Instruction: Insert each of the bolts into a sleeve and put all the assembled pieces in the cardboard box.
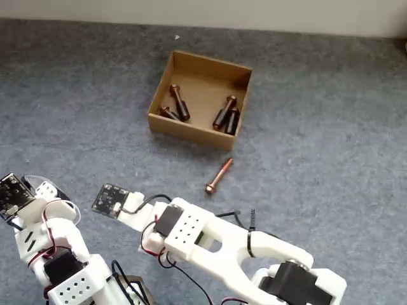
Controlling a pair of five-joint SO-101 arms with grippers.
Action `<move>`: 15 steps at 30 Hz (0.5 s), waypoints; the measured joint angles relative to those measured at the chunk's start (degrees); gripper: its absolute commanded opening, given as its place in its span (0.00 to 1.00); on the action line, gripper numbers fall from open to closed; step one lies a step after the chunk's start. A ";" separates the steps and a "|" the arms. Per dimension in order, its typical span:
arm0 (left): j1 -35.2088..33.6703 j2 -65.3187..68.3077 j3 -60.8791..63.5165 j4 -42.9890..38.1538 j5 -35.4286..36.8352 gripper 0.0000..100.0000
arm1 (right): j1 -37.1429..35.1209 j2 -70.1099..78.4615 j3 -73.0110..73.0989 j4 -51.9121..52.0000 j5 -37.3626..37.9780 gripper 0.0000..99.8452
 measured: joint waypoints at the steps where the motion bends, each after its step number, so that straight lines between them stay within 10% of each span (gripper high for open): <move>1: 0.00 0.00 0.00 0.00 0.00 0.02 | -0.44 0.00 0.00 0.00 0.00 0.15; 15: 0.00 0.00 0.00 0.00 0.00 0.02 | -1.49 10.02 -0.44 -6.68 0.35 0.15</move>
